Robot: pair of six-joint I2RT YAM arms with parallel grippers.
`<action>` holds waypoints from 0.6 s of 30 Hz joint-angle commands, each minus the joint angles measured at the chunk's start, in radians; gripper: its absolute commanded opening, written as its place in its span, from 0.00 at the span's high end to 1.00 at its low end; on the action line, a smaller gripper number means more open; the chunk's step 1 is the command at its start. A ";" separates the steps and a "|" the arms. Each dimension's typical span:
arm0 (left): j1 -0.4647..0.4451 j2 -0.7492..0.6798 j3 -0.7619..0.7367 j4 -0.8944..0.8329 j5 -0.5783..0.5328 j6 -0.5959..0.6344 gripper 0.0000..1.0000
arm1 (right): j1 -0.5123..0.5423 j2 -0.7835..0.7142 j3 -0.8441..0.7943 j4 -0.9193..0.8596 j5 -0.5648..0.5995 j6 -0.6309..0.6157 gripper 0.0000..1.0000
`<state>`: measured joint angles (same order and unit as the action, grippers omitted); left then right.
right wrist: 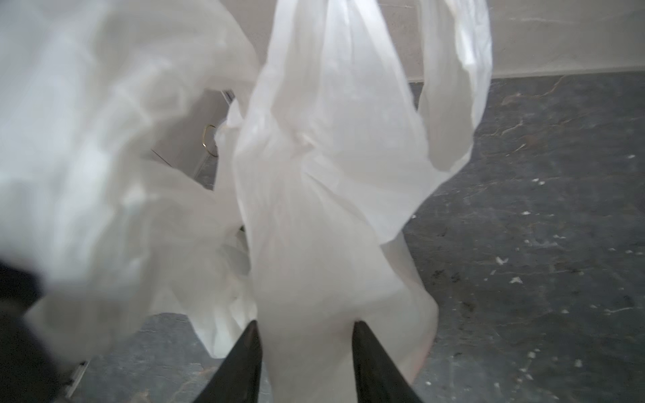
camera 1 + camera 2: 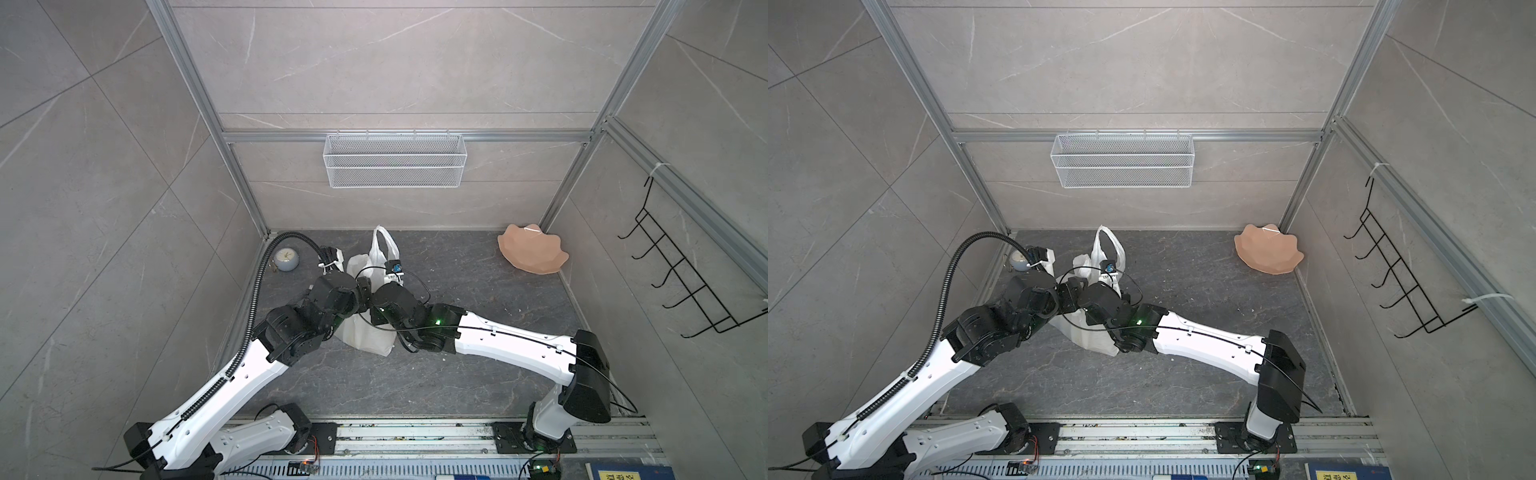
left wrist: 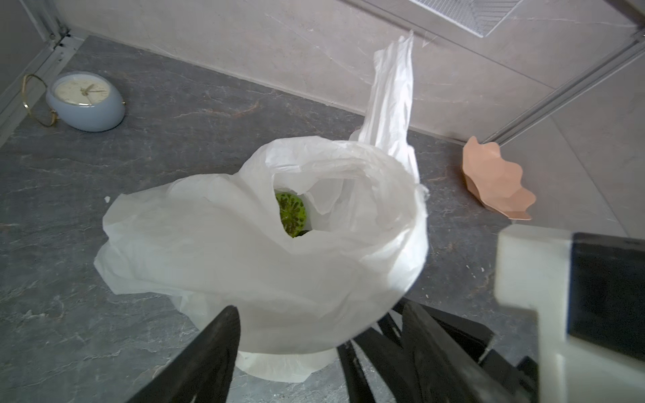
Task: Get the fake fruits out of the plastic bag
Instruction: 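Pull the bag toward the robot with the left gripper while the right gripper approaches, then grasp the bag's other handle with the right gripper and spread the opening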
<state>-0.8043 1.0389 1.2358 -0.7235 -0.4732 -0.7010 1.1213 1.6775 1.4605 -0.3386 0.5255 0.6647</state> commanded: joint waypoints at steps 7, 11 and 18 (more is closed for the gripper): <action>0.027 0.019 0.019 -0.034 0.032 0.069 0.16 | -0.013 -0.116 -0.198 0.172 -0.023 0.001 0.98; 0.052 0.098 0.061 -0.083 0.073 0.094 0.07 | -0.014 -0.184 -0.302 0.307 -0.095 -0.026 1.00; 0.110 0.183 0.077 -0.079 0.134 0.116 0.02 | -0.011 -0.226 -0.347 0.344 -0.145 -0.040 1.00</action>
<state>-0.7105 1.2098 1.2678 -0.7856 -0.3668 -0.6209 1.1076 1.4895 1.1400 -0.0525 0.4103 0.6498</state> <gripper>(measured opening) 0.976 0.043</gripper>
